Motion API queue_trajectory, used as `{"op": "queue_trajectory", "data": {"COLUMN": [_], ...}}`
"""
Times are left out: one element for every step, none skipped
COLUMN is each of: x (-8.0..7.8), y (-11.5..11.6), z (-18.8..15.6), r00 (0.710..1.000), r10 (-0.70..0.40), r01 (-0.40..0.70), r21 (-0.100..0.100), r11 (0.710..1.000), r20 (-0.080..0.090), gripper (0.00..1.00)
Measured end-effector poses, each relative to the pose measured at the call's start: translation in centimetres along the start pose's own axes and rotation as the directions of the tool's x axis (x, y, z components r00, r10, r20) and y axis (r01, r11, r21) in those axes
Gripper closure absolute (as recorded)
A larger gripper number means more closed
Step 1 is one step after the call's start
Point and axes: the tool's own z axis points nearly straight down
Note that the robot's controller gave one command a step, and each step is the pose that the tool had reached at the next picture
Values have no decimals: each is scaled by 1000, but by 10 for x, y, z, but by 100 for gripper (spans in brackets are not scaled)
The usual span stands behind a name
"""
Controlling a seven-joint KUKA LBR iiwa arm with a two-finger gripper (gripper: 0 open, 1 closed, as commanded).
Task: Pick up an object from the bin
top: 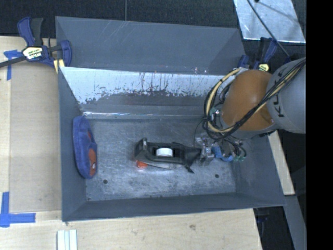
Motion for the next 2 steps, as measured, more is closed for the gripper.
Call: {"op": "queue_trajectory", "data": {"x": [25, -1], "y": [5, -2], "z": [-58, -147], "r00": [999, 997], "r10": [32, 80], "r01": [-32, -80], "r21": [1, 1], "r11": [999, 997], "r20": [2, 7], "gripper": [100, 100]}}
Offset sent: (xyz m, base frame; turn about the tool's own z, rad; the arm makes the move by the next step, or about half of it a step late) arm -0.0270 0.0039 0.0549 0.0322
